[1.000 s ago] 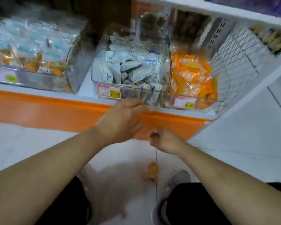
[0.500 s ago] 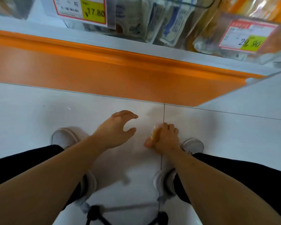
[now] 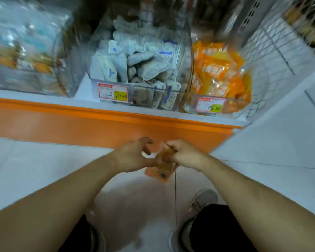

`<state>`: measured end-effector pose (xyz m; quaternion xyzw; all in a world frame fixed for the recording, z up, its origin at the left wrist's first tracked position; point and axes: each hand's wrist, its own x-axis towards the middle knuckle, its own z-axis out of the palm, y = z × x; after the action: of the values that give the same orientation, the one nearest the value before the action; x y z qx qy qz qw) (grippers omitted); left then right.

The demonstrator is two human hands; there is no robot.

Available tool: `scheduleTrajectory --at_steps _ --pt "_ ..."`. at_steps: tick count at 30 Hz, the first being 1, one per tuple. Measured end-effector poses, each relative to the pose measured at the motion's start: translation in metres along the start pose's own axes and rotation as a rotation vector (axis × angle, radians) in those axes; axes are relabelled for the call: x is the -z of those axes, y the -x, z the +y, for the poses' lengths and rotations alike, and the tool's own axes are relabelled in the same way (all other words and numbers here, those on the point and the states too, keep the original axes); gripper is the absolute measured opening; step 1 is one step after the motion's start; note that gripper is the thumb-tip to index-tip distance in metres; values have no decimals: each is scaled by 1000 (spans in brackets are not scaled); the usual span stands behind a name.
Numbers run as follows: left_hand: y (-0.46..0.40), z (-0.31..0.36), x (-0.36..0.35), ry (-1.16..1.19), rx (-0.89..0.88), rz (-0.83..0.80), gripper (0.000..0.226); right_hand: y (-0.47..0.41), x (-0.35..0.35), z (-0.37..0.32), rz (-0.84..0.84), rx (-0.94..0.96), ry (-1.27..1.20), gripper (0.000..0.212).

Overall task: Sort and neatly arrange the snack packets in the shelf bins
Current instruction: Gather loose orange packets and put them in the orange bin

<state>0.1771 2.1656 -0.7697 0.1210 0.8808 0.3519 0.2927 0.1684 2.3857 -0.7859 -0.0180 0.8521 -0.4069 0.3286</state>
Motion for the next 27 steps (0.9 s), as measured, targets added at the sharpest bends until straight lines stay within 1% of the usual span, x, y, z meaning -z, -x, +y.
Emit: scheduleTrajectory --at_steps 2,3,4,6,7,9,10,11,13,14,16,17,18,19,20,23,24,26,27 --pt "17 38 32 -47 -94 7 29 32 33 -43 50 107 4 16" --pt "26 55 45 -60 -143 37 19 49 47 -61 86 159 2 14" --pt "36 71 57 -53 -182 81 16 67 61 -78 131 215 -2 15" --pt "53 99 77 -48 -254 184 13 99 86 -103 239 323 50 19" --pt "59 112 84 -73 -305 266 11 114 97 -113 299 367 73 23" --pt "66 135 97 -48 -391 442 12 138 120 -124 450 423 26 31" --pt "66 144 102 9 -411 501 15 146 131 -126 559 441 0 27" --pt "65 151 108 45 -416 541 20 149 141 -124 676 452 -23 21" --pt "58 159 118 33 -397 580 26 148 163 -118 895 422 -114 17" --pt "54 160 122 -5 -384 588 26 144 173 -114 961 404 -176 14" --pt "41 160 128 -117 -377 593 27 133 190 -109 1036 373 -285 12" --pt "32 160 129 -161 -379 595 28 126 196 -106 1056 353 -302 14" --pt "23 159 129 -196 -389 598 30 117 202 -103 1067 325 -267 16" --pt "11 159 129 -224 -396 590 32 113 206 -103 1067 296 -170 17" --pt "-1 158 128 -243 -404 581 35 109 210 -101 1026 260 -29 18" --pt "-31 157 127 -268 -394 529 48 97 225 -98 787 182 453 28" --pt "-38 157 127 -259 -390 514 53 94 230 -96 754 189 533 34" --pt "-48 156 128 -265 -396 485 62 91 237 -95 729 224 545 40" --pt "-52 156 129 -269 -395 465 64 89 239 -95 733 246 538 39"
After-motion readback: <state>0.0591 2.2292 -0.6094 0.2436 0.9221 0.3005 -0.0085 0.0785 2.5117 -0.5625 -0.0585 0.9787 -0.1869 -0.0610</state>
